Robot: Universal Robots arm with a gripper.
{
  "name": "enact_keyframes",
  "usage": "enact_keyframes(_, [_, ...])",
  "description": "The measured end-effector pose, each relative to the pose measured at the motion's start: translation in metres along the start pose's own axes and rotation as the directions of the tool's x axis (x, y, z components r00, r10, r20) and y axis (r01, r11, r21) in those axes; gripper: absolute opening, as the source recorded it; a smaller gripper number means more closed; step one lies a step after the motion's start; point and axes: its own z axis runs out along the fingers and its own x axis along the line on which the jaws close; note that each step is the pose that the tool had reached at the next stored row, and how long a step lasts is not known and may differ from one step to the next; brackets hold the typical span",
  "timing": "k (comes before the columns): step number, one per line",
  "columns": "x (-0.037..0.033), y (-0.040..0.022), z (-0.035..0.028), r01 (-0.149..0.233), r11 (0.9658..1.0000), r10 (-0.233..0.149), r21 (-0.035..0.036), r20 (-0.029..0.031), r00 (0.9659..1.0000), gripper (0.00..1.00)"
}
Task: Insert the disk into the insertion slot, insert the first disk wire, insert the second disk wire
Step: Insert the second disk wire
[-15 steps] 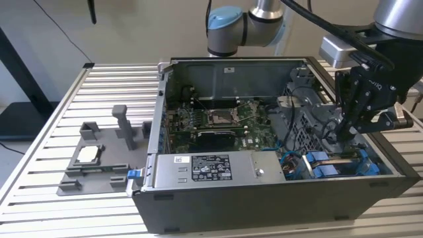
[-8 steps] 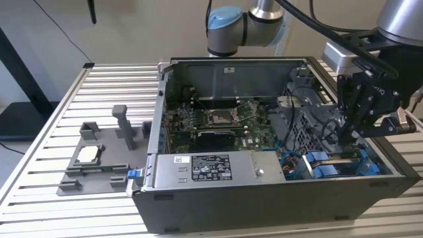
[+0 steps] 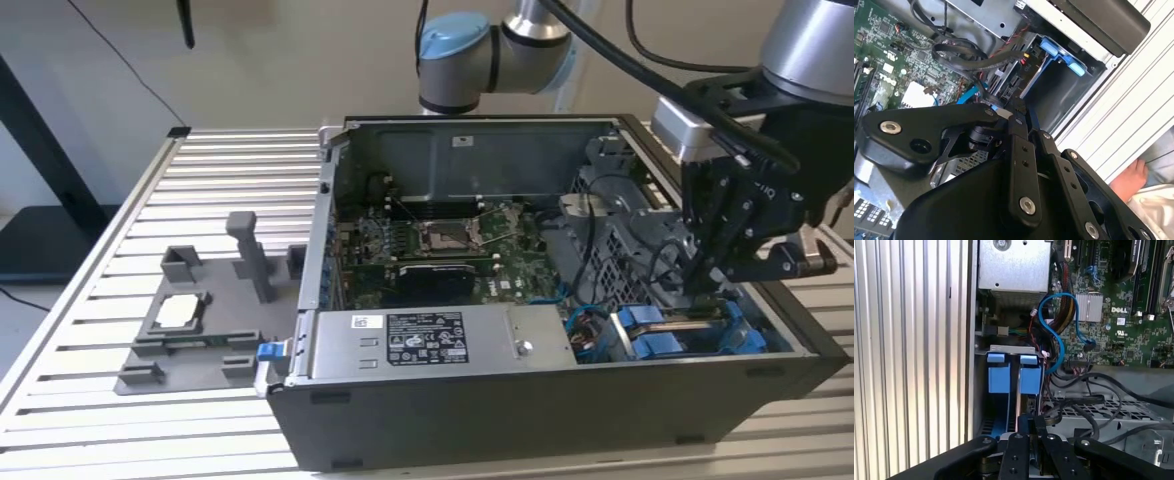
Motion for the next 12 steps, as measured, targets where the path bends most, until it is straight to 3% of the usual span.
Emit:
enact_keyframes(9, [0.0001,-0.0007,0.0084,0.0,0.9999,0.0,0.0142,0.0052,1.0,0.16])
enact_keyframes(12, [0.0002,-0.0009,0.0103,-0.001,0.9998,0.001,0.0176,0.0143,0.9999,0.16])
